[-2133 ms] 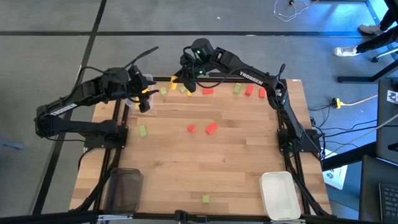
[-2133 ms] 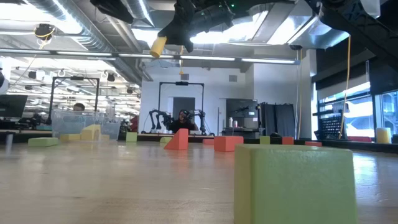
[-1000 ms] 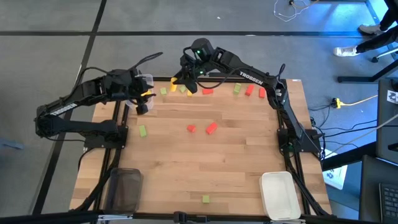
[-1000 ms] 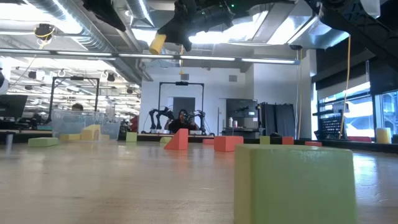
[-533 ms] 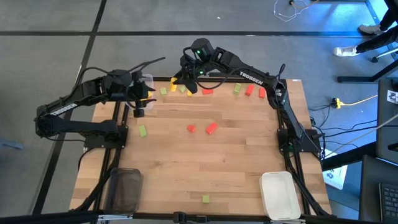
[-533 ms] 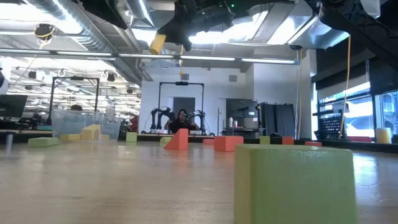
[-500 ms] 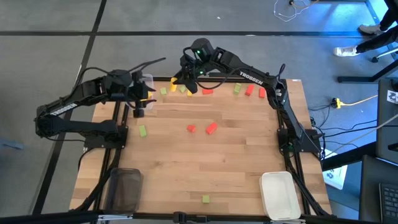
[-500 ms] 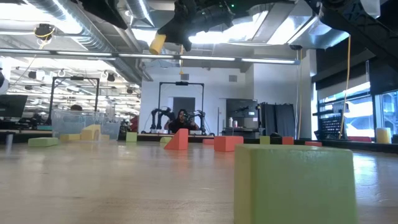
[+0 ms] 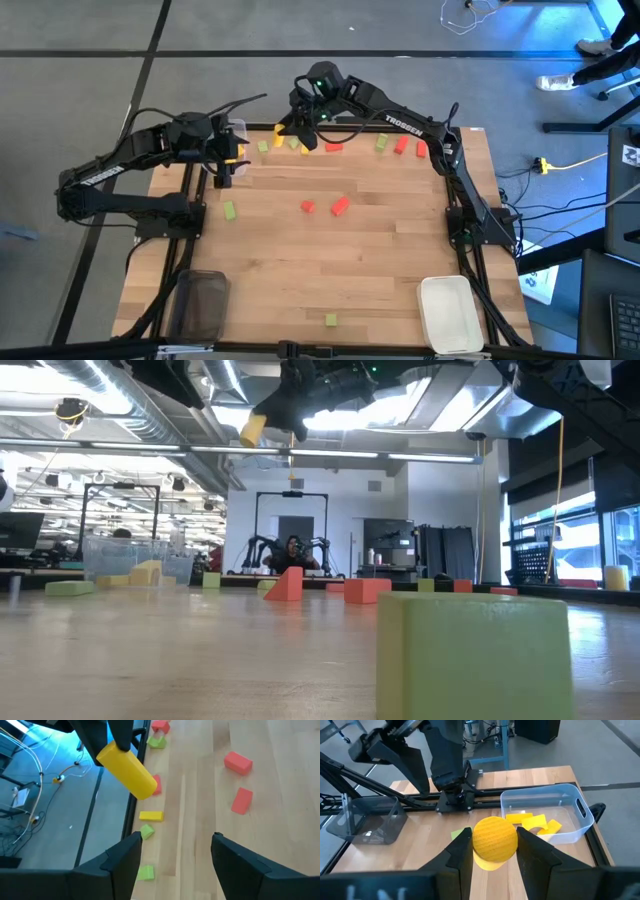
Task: Sort & place blocks by color
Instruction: Put the yellow block into the transparent bin
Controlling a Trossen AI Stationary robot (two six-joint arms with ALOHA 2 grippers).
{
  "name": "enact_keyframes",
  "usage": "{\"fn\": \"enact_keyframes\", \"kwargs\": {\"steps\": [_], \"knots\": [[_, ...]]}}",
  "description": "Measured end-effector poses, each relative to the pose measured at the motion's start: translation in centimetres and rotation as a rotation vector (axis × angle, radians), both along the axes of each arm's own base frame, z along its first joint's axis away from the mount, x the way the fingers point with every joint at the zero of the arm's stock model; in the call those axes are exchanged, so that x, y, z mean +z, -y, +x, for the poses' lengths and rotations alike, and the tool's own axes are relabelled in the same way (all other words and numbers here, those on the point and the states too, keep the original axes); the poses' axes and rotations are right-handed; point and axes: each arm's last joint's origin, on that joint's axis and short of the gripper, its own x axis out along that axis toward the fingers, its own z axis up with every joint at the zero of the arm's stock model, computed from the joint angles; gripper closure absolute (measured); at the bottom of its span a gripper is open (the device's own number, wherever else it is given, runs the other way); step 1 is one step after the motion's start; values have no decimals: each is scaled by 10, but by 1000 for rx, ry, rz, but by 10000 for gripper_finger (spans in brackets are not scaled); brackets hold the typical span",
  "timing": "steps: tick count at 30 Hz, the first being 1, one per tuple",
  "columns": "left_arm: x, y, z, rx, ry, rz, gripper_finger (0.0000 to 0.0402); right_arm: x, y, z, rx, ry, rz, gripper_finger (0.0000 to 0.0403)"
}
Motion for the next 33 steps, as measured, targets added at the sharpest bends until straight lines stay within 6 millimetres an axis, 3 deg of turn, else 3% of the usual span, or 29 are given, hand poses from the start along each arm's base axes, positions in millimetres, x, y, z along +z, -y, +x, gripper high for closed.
{"fn": "enact_keyframes", "kwargs": {"steps": [11,18,23,33], "knots": [[2,-1,1,0,27,12,174,7,-4,5,54,92,-52,284],[11,-1,6,-32,130,20,176,12,-11,10,45,135,-92,284],[16,1,10,-90,231,-63,177,14,-12,12,55,160,-118,284],[17,-6,12,154,300,-94,177,14,-12,12,64,166,-146,284]]}}
